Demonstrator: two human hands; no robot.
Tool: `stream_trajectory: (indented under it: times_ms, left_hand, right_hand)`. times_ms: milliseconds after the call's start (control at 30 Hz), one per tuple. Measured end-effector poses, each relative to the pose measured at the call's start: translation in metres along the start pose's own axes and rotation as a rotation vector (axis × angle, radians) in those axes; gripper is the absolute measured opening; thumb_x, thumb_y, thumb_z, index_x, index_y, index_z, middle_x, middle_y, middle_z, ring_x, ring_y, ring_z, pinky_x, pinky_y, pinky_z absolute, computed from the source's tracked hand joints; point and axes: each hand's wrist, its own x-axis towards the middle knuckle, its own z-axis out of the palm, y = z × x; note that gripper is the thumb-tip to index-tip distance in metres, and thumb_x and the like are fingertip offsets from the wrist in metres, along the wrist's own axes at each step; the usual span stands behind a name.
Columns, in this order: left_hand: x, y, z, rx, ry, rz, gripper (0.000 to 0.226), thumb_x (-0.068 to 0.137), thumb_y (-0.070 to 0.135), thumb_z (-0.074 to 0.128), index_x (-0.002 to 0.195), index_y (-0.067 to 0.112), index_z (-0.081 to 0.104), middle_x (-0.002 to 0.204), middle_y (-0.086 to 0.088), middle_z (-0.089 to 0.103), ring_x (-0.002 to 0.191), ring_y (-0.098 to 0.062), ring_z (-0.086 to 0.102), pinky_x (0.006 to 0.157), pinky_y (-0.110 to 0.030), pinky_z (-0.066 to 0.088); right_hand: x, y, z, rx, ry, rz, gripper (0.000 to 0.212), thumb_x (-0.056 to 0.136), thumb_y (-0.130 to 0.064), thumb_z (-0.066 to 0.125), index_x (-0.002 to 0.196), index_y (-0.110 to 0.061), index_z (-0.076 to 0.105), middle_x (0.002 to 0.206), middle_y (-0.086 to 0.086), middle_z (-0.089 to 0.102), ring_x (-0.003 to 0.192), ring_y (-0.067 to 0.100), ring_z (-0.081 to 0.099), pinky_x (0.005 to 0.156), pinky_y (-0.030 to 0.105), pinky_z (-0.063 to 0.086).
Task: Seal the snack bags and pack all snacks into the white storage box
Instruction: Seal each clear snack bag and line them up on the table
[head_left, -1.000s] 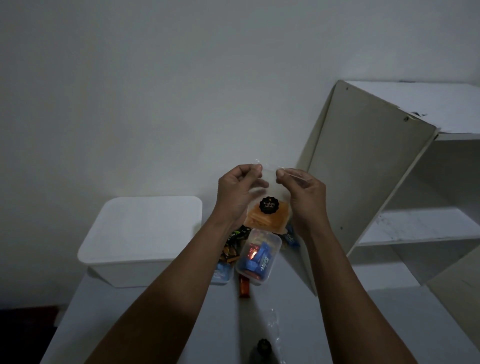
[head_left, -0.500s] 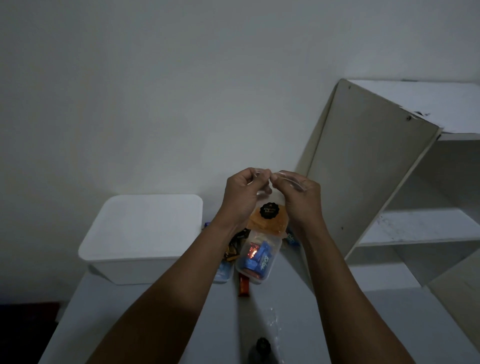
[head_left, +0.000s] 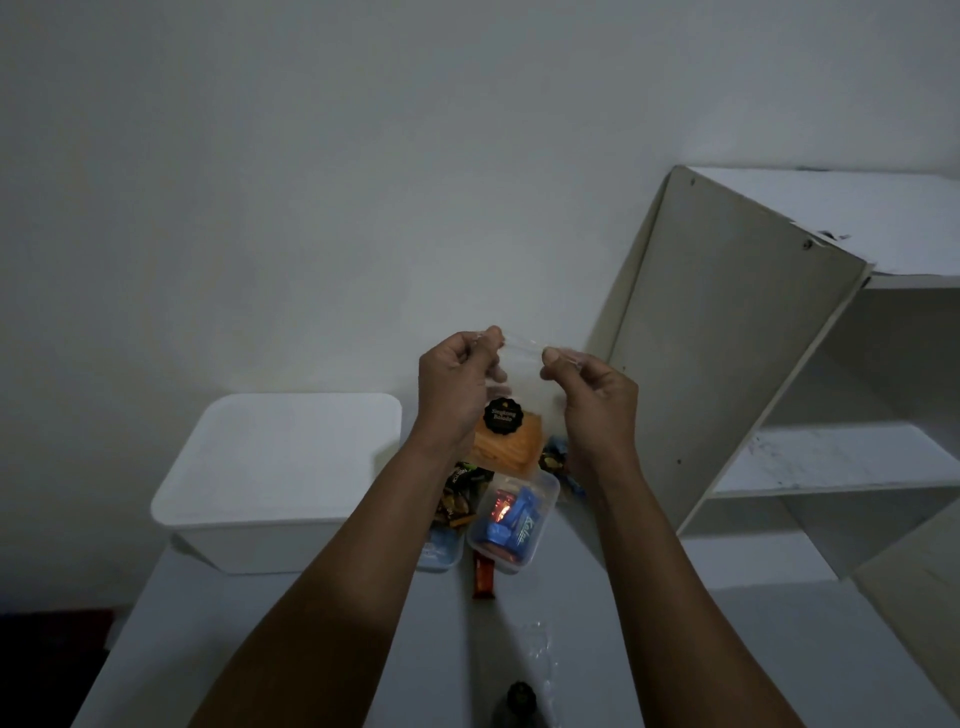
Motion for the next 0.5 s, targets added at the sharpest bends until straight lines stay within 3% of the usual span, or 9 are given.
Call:
stream_trajectory:
  times_ms: [133, 233, 333, 400, 500]
  left_hand:
    - [0.005, -0.001, -0.007, 0.001, 0.002, -0.018, 0.021, 0.096, 0.025, 0.061, 0.084, 0.009, 0.068, 0.067, 0.0, 0.056, 0.058, -0.01, 0.054, 0.055, -0.029, 0.054]
    - [0.009, -0.007, -0.01, 0.072, 0.016, -0.039, 0.026, 0.098, 0.029, 0.058, 0.085, 0.01, 0.07, 0.072, 0.0, 0.056, 0.057, -0.012, 0.054, 0.055, -0.029, 0.052]
    - [0.015, -0.018, -0.016, 0.282, 0.077, -0.017, 0.029, 0.096, 0.04, 0.059, 0.092, 0.015, 0.073, 0.082, 0.005, 0.066, 0.073, -0.009, 0.062, 0.072, -0.029, 0.053]
    - [0.016, -0.022, -0.017, 0.393, 0.162, -0.044, 0.034, 0.086, 0.048, 0.069, 0.102, 0.019, 0.07, 0.093, 0.003, 0.065, 0.086, -0.012, 0.062, 0.081, -0.03, 0.053]
    - [0.011, -0.017, -0.011, 0.234, 0.144, -0.25, 0.041, 0.079, 0.044, 0.078, 0.101, 0.012, 0.065, 0.089, -0.003, 0.064, 0.074, -0.014, 0.061, 0.066, -0.03, 0.053]
  right_hand:
    - [-0.004, 0.002, 0.001, 0.014, -0.026, 0.049, 0.017, 0.095, -0.02, 0.064, 0.089, -0.013, 0.077, 0.079, -0.009, 0.075, 0.083, -0.005, 0.067, 0.079, 0.032, 0.052]
    - [-0.007, 0.006, -0.004, -0.023, -0.094, 0.084, 0.025, 0.1, -0.021, 0.054, 0.1, -0.012, 0.077, 0.085, -0.002, 0.076, 0.076, 0.004, 0.066, 0.072, 0.025, 0.051]
    - [-0.01, 0.019, -0.008, -0.137, -0.106, 0.039, 0.024, 0.1, -0.021, 0.055, 0.096, -0.017, 0.078, 0.091, 0.002, 0.076, 0.069, 0.007, 0.057, 0.06, 0.024, 0.046]
    - [-0.012, 0.026, -0.01, -0.143, -0.091, 0.042, 0.021, 0.099, -0.023, 0.058, 0.109, -0.017, 0.076, 0.091, 0.0, 0.075, 0.068, 0.005, 0.058, 0.055, 0.025, 0.047]
    - [-0.015, 0.034, -0.014, -0.139, -0.143, 0.03, 0.026, 0.097, -0.019, 0.061, 0.121, -0.014, 0.071, 0.099, -0.003, 0.077, 0.078, 0.003, 0.066, 0.065, 0.022, 0.054]
